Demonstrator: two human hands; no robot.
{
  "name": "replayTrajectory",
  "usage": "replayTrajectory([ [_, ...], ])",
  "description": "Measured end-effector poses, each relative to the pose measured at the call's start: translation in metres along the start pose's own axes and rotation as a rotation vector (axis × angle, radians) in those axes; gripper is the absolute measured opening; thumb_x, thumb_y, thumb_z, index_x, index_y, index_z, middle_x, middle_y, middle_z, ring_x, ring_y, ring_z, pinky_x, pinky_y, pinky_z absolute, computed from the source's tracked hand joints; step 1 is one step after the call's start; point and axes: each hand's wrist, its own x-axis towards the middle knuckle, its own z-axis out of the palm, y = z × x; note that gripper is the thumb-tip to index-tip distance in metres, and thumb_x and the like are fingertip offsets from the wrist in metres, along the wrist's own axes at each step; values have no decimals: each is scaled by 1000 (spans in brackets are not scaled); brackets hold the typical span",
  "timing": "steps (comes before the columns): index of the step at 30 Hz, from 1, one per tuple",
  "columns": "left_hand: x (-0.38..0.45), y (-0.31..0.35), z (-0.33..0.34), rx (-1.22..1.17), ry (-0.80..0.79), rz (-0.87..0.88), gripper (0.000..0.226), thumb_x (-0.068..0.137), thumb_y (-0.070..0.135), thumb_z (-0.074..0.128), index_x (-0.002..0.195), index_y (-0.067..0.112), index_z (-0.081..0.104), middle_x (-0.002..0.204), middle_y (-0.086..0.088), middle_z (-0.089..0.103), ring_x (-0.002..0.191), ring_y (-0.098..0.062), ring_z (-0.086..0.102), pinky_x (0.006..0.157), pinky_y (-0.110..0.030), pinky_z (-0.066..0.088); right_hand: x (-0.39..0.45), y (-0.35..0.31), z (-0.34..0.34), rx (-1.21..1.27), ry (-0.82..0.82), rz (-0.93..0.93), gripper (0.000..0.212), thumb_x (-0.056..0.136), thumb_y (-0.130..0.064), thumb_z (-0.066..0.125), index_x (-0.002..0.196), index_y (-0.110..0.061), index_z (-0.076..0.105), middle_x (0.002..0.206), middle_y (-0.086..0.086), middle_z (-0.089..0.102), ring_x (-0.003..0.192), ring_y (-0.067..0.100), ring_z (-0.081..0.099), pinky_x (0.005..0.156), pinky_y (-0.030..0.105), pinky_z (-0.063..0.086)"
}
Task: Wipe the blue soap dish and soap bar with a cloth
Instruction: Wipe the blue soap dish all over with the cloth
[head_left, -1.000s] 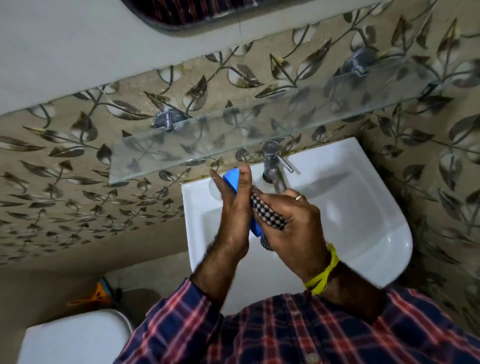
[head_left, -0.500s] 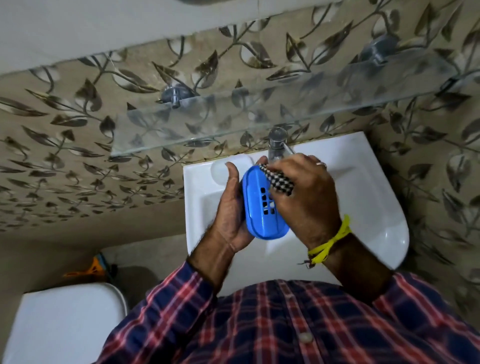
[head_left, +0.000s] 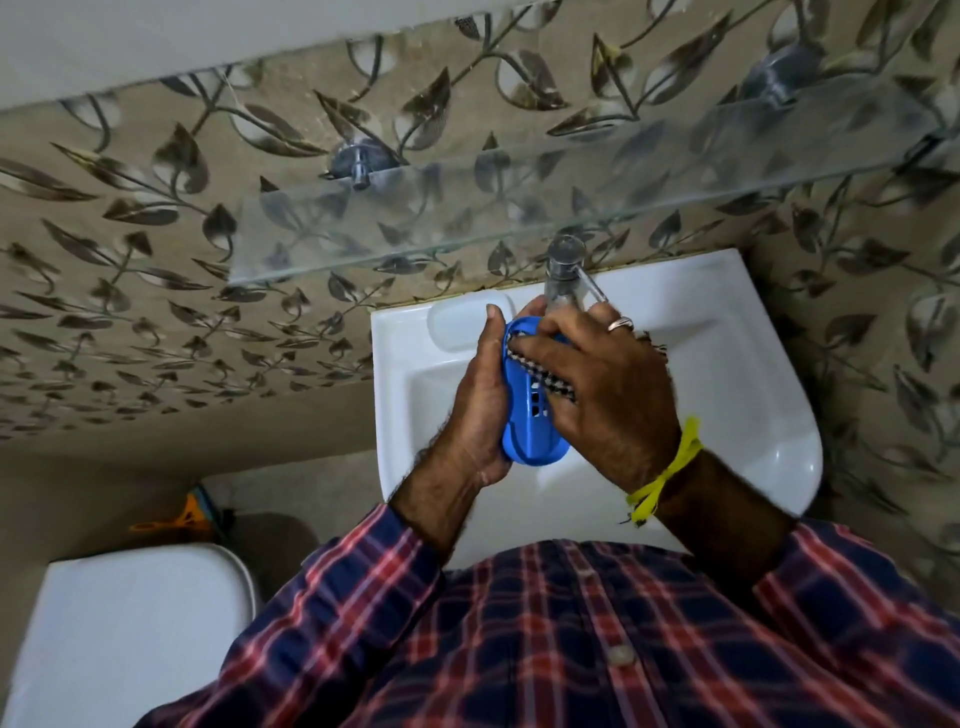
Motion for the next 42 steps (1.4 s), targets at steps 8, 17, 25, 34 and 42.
replayTrajectory([
  [8, 3, 1, -4, -16, -30, 15, 60, 101, 65, 29, 141, 29, 56, 114, -5, 75, 100, -21, 73, 80, -35, 61, -18, -6, 4, 41, 17, -58, 40, 71, -1, 60, 107, -14, 73, 101, 8, 68, 81, 33, 60, 64, 37, 50],
  [17, 6, 0, -6, 1, -53, 10, 65, 99, 68, 28, 141, 27, 57, 106, -7, 76, 90, -21, 74, 74, -34, 62, -22, -2, 3, 38, 35, -71, 36, 73, -1, 60, 102, -15, 75, 98, 7, 69, 82, 31, 59, 64, 34, 49],
  [25, 12, 27, -1, 35, -34, 30, 75, 85, 83, 38, 102, 23, 79, 86, -15, 70, 69, -25, 67, 66, -33, 55, -33, -3, 0, 71, -22, -156, 30, 73, 1, 72, 98, -16, 76, 95, 6, 69, 82, 29, 61, 60, 27, 47],
  [34, 17, 32, 7, -24, 24, -18, 73, 87, 75, 47, 90, 9, 79, 87, -18, 69, 68, -27, 66, 65, -34, 55, -29, 10, -4, 60, 35, -164, 29, 75, 1, 72, 96, -17, 77, 93, 3, 70, 77, 27, 58, 59, 30, 49],
  [42, 12, 37, 6, -35, -4, -35, 75, 89, 74, 42, 102, 8, 75, 91, -17, 69, 75, -27, 68, 70, -36, 57, -22, 15, -7, 45, 98, -154, 29, 81, 1, 59, 95, -16, 78, 93, 4, 72, 78, 30, 60, 59, 35, 52],
])
